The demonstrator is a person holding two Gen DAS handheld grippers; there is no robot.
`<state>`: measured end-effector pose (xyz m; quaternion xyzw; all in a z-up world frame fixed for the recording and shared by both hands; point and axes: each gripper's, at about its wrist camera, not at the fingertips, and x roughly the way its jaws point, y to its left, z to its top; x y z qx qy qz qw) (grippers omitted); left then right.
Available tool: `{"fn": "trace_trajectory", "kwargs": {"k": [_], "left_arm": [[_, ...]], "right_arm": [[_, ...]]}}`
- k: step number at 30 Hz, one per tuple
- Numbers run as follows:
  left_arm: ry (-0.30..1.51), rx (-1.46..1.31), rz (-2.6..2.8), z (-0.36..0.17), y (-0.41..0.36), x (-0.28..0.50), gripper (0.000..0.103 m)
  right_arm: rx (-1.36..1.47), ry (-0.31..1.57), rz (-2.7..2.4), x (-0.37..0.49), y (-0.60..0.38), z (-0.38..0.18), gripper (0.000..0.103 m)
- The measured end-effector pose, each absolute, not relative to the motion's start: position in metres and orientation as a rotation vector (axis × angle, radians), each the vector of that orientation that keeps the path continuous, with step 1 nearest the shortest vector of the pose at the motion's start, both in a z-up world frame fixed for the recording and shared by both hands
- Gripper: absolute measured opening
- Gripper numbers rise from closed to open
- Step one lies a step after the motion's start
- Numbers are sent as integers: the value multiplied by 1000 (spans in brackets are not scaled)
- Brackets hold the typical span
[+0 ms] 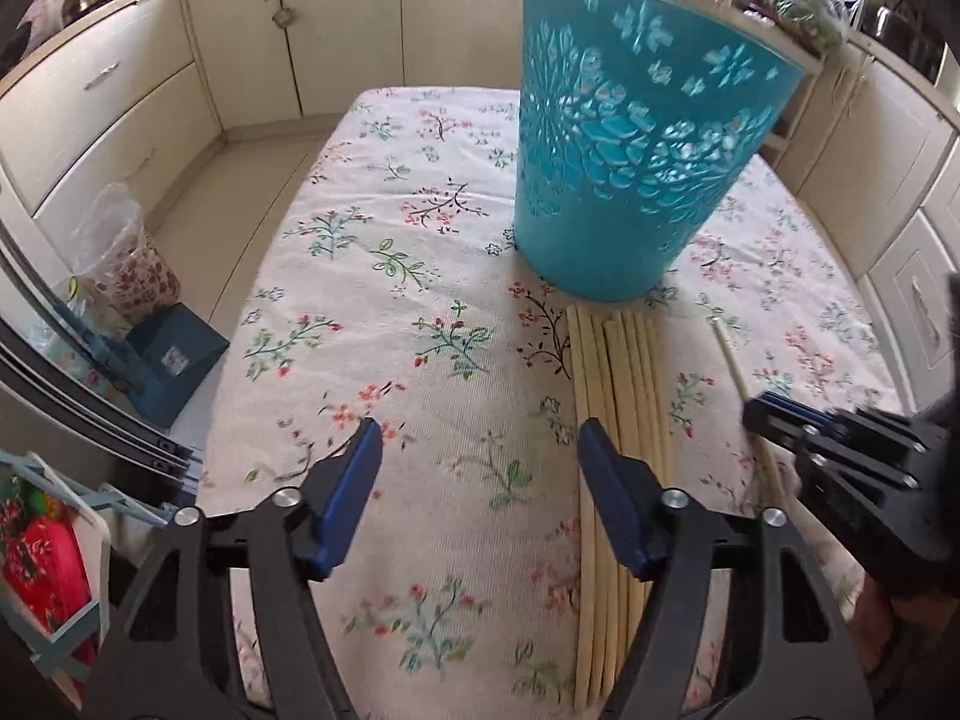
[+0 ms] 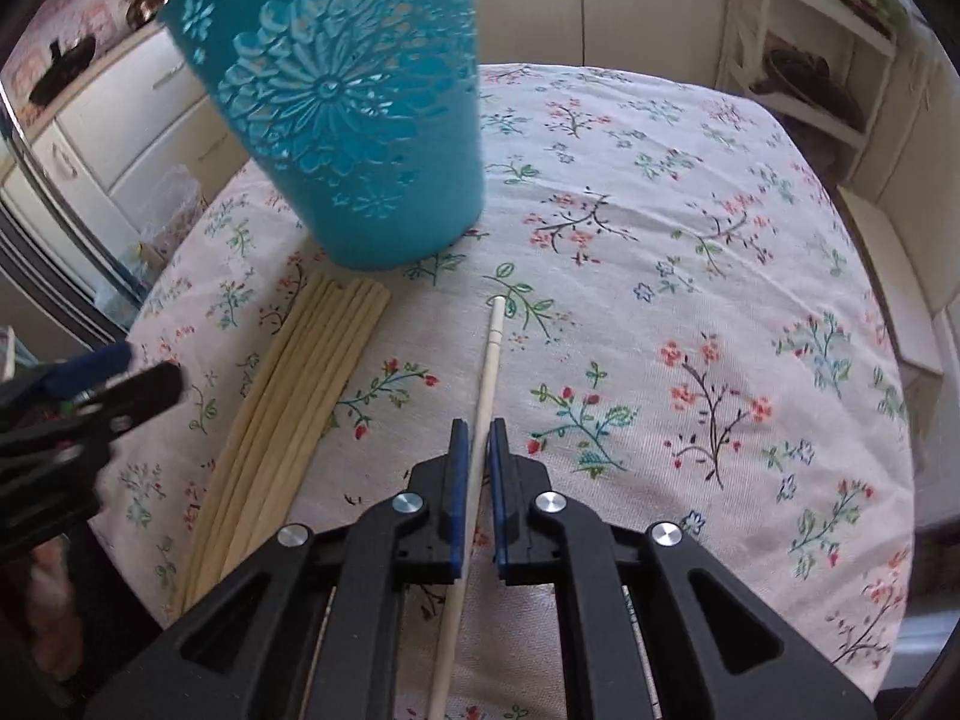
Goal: Organize utensils
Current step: 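Close the left gripper on one chopstick while the right gripper approaches another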
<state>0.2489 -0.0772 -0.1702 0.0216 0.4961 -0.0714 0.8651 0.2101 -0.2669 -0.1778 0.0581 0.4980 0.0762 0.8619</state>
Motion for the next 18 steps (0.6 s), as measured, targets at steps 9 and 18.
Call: {"fn": "trace_trajectory", "kwargs": {"k": [9, 18], "left_arm": [[1087, 68, -142, -193, -98, 277, 60], [1090, 110, -147, -190, -109, 281, 60]], "right_arm": [[144, 1043, 176, 214, -267, -175, 10], [165, 1050, 200, 218, -268, -174, 16]]}}
